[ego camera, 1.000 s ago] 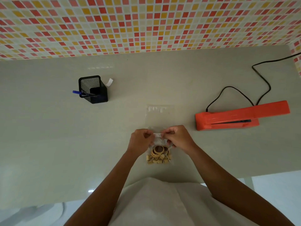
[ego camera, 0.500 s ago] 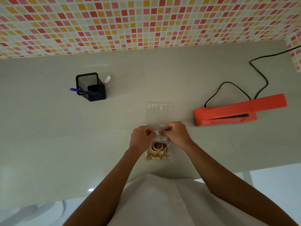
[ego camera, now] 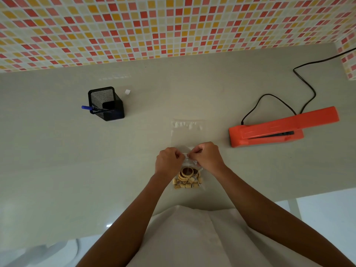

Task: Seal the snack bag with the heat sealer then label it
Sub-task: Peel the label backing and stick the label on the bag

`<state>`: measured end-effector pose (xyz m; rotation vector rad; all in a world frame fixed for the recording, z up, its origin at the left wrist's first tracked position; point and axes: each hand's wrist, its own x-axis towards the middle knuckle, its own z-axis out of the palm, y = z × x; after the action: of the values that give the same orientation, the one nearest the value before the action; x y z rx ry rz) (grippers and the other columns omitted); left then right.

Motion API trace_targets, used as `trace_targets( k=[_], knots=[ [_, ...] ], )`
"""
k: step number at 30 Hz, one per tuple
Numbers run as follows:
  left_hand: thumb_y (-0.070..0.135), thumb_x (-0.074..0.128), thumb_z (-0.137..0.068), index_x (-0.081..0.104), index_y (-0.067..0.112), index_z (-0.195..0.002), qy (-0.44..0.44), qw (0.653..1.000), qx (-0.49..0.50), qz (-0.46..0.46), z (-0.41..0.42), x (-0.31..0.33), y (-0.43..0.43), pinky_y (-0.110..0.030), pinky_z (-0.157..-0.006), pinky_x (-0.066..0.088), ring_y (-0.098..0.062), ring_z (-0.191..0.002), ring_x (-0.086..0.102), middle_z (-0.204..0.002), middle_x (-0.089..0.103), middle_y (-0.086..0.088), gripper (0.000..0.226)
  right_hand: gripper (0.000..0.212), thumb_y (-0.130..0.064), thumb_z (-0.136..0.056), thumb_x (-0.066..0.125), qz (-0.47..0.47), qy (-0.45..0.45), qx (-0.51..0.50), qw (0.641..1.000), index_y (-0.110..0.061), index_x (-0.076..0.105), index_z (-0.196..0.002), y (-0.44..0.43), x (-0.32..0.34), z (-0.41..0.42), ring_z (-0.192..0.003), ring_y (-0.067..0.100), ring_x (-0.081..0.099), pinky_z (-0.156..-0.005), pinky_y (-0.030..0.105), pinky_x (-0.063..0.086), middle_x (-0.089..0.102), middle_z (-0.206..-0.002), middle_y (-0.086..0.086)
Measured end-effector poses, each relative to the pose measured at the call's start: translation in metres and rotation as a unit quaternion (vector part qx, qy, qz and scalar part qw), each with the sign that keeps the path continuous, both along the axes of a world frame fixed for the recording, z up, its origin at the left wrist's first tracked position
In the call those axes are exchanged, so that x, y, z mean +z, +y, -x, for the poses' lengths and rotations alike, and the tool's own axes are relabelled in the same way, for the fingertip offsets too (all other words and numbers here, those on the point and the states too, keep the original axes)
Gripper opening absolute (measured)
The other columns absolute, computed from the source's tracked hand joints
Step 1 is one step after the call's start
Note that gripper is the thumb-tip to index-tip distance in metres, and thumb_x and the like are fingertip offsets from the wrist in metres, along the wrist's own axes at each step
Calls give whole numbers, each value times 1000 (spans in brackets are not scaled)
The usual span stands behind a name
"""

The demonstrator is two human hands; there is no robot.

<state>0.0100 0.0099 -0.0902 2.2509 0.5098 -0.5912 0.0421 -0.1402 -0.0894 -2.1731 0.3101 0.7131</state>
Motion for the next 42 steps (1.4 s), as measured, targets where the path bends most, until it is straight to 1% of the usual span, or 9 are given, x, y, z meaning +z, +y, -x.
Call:
trace_targets(
  k=[4, 9, 14, 19, 23, 26, 31, 36, 42],
  knots=[
    [25, 59, -87, 66, 18, -73, -2, 1000, -4, -7, 0, 2, -1, -28, -60, 51, -21, -66, 63, -71, 67, 0, 18, 8, -16, -77, 82, 11, -3, 1, 1000, -11, 76, -75, 1, -2, 0, -57, 20, 71, -57, 32, 61, 73, -65, 4],
    [24, 58, -89, 69, 15, -79, -8, 1000, -16, -25, 0, 5, -4, -30, -62, 53, -22, -69, 63, -75, 67, -2, 18, 10, -22, -76, 84, 24, -10, 5, 1000, -15, 77, -75, 2, -5, 0, -65, 13, 71, -65, 34, 62, 72, -69, -2],
    [24, 58, -90, 69, 13, -79, -2, 1000, -14, -20, -1, 7, -5, -32, -63, 55, -23, -68, 65, -75, 69, -4, 19, 10, -20, -76, 84, 25, -9, 1, 1000, -13, 77, -76, 3, -6, 2, -66, 14, 71, -66, 38, 62, 73, -70, -1],
    [22, 57, -89, 65, 12, -72, 3, 1000, -18, -17, -1, 9, -5, -32, -60, 52, -24, -66, 63, -72, 67, -6, 21, 9, -19, -76, 84, 32, -12, 7, 999, -13, 77, -76, 3, -7, 2, -67, 12, 70, -66, 36, 62, 72, -71, -2],
    [23, 58, -89, 69, 9, -77, 0, 999, -28, -21, -1, 10, -6, -37, -66, 58, -26, -69, 66, -74, 69, -8, 22, 9, -22, -75, 83, 44, -21, 17, 999, -16, 76, -73, 5, -8, 3, -69, 10, 69, -67, 33, 61, 72, -72, -4],
    [25, 61, -89, 70, 8, -77, -6, 999, -28, -22, -1, 11, -6, -39, -69, 58, -25, -69, 67, -74, 70, -7, 22, 10, -24, -74, 83, 54, -23, 17, 998, -19, 75, -72, 6, -8, 4, -68, 10, 68, -67, 32, 61, 72, -72, -5],
    [24, 61, -89, 70, 7, -75, -4, 999, -22, -23, -1, 13, -8, -36, -64, 55, -26, -68, 67, -73, 70, -9, 24, 9, -25, -74, 81, 66, -23, 21, 997, -19, 75, -74, 8, -9, 5, -68, 10, 68, -67, 34, 61, 71, -72, -6],
    [24, 64, -89, 69, 9, -76, 0, 1000, -7, -20, -1, 10, -7, -35, -65, 57, -25, -69, 67, -74, 69, -7, 21, 15, -34, -73, 82, 85, -22, 20, 996, -21, 73, -72, 8, -10, 4, -67, 10, 67, -64, 32, 60, 70, -72, -7],
    [28, 72, -87, 69, 10, -82, 1, 999, 39, 0, -2, 5, -3, -34, -71, 58, -21, -73, 67, -78, 69, -4, 19, 26, -41, -73, 84, 88, -19, 7, 996, -17, 74, -75, 0, -8, 5, -67, 10, 66, -61, 28, 56, 69, -72, -7]
  ],
)
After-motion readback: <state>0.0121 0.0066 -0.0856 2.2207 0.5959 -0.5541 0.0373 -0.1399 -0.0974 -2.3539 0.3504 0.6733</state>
